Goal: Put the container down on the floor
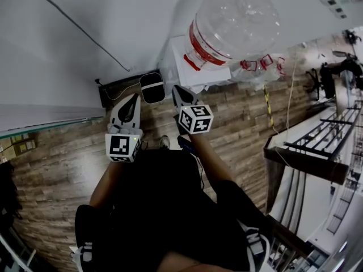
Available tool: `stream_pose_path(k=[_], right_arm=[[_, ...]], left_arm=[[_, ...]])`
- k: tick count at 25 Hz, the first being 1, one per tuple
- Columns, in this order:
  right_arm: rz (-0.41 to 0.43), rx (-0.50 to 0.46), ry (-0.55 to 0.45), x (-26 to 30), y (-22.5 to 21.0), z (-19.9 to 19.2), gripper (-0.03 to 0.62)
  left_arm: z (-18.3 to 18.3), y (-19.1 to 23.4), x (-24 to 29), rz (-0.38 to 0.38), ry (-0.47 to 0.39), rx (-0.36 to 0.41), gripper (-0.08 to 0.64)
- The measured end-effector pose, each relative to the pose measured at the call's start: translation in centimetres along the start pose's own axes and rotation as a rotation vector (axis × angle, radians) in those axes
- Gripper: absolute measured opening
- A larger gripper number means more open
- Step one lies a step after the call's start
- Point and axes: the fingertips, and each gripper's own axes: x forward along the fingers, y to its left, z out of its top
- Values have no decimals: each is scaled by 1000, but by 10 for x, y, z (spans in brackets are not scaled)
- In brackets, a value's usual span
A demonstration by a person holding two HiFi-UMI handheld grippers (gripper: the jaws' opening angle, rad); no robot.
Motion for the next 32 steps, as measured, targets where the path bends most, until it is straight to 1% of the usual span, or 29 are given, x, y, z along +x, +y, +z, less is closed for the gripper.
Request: stream_pose_path(k=[5,11,18,24,27,32], right_arm=[[-24,-62,-47,-28,8,10,34],[-26,-102,-87,-60,25,9,34],[-26,-76,-75,-75,32,-10,34],[-15,-78,-86,-80,41,-10,34],[-2,-73,-101,-82,45,-10,34],[-8,-76,-101,-82,47,-12,34]], left_arm=[[7,-14,-4,-30,-25,19,31],[2,-25,-14,-36,-15,21,31],[-10,-34,-23,-42,-3,25,31],[-10,-38,-27,-50,-3,22,31],[-11,-39,-28,-53,-9,31,31],[-12,-38,-29,-56,-12,29,31]])
